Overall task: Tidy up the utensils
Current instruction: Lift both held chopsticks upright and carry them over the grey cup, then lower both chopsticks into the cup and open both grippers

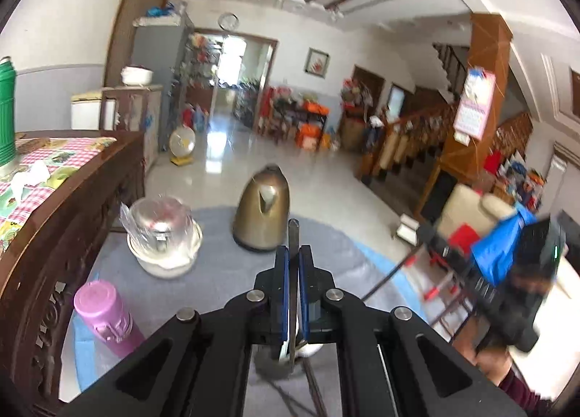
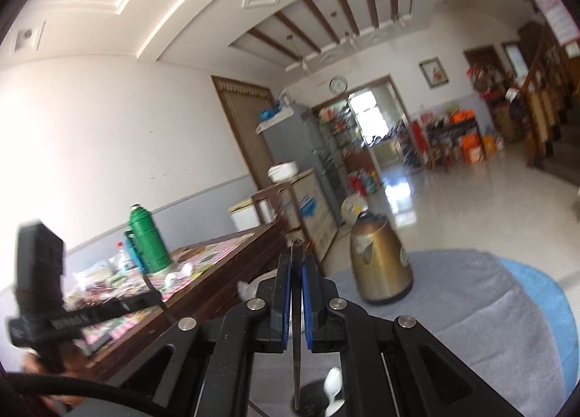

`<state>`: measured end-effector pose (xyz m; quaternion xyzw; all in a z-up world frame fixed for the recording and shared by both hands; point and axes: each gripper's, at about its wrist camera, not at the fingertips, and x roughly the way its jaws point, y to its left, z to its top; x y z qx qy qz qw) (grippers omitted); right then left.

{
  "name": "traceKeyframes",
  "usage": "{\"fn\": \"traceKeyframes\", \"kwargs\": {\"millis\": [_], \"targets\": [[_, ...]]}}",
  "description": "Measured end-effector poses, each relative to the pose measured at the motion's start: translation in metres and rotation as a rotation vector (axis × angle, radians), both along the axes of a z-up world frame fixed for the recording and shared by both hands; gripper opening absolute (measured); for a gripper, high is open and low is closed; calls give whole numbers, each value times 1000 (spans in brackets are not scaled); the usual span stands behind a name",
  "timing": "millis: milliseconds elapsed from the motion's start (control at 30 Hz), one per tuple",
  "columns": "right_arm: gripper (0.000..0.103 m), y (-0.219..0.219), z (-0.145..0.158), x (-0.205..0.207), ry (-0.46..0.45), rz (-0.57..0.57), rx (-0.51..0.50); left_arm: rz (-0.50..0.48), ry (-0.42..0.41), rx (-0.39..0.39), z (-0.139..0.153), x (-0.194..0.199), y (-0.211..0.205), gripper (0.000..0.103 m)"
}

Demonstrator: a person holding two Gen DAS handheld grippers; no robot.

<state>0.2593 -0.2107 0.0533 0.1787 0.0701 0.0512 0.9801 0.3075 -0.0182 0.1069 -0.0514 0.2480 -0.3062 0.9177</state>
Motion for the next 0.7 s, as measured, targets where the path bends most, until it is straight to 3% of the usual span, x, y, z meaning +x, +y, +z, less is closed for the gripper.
{"fn": "traceKeyframes", "kwargs": {"millis": [200,433,533,600,700], "targets": [[6,22,-26,23,43,-35,-94,115,-62,-23,-29,10,-13,5],[8,24,-44,33,177,50,-107,108,92,51,-81,19,-24,7],[9,18,-44,25,193,61,-99,115,115,49,-84,11,-15,29],[9,10,-42,14,181,56,-67,133,86,37,-79,-4,-4,50],[9,-11,-44,-7,156,36,-10,157,26,51,-78,-27,12,58]]}}
